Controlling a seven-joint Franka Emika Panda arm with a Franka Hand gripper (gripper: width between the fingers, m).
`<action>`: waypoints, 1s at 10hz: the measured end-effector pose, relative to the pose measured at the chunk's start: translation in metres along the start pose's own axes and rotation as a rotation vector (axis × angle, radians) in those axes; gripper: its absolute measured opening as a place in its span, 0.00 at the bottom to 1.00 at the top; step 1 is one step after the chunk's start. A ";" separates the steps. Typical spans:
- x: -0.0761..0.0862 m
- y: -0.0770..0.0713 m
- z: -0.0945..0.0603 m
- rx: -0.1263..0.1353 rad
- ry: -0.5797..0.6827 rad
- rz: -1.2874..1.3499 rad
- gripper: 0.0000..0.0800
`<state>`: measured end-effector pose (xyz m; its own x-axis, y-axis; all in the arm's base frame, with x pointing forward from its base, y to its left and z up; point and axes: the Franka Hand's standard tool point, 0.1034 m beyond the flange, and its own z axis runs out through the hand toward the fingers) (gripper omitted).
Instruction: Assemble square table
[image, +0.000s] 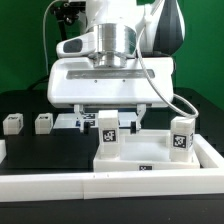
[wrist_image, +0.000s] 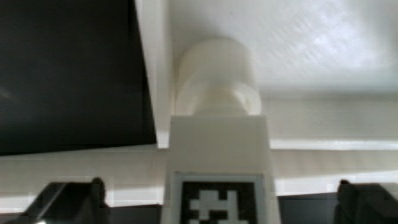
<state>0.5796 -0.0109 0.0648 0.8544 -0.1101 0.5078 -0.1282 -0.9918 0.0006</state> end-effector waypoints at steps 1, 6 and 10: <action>0.000 0.001 0.000 0.002 -0.013 -0.005 0.81; 0.027 0.005 -0.027 0.031 -0.068 0.012 0.81; 0.029 0.004 -0.021 0.064 -0.222 0.025 0.81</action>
Offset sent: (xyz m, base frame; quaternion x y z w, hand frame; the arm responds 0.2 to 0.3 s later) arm 0.0037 -0.0034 0.0303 0.0232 -0.0502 0.0112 0.9984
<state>0.5937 -0.0170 0.0974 0.9422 -0.1392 0.3049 -0.1244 -0.9899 -0.0674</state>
